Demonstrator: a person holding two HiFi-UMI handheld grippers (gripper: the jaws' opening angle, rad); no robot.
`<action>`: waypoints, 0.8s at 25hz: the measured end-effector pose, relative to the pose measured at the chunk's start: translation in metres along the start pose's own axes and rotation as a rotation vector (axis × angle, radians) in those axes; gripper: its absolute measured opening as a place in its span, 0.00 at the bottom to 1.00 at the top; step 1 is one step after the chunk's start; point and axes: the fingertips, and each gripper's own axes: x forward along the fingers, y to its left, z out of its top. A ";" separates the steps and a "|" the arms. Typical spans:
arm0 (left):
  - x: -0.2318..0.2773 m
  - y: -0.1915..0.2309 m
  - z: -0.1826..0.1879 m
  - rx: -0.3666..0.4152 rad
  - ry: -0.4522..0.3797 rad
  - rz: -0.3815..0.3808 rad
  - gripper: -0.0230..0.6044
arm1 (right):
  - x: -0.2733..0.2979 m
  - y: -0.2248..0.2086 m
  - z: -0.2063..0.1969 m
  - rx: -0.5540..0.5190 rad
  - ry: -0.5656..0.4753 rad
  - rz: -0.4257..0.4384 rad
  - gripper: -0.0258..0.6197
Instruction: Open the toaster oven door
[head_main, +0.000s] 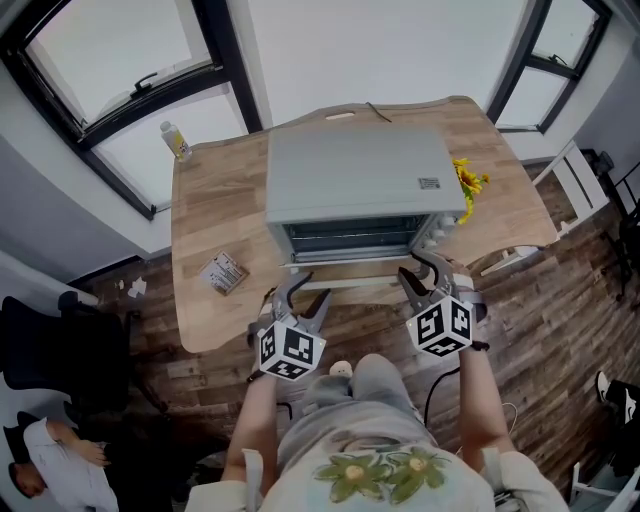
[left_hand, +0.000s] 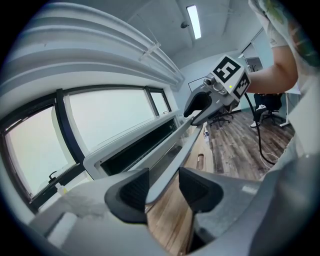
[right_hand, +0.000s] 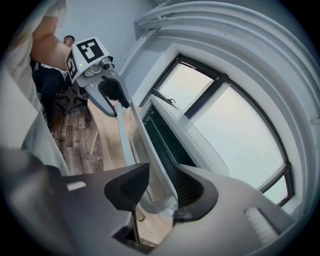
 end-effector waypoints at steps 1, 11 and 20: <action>-0.001 -0.002 -0.001 0.002 0.002 -0.001 0.34 | 0.002 0.001 0.000 -0.006 0.003 0.004 0.27; -0.007 -0.023 -0.014 0.010 0.029 -0.025 0.33 | 0.013 0.023 -0.008 -0.036 0.041 0.065 0.20; -0.010 -0.042 -0.027 0.015 0.049 -0.034 0.33 | 0.010 0.044 -0.019 -0.024 0.042 0.103 0.18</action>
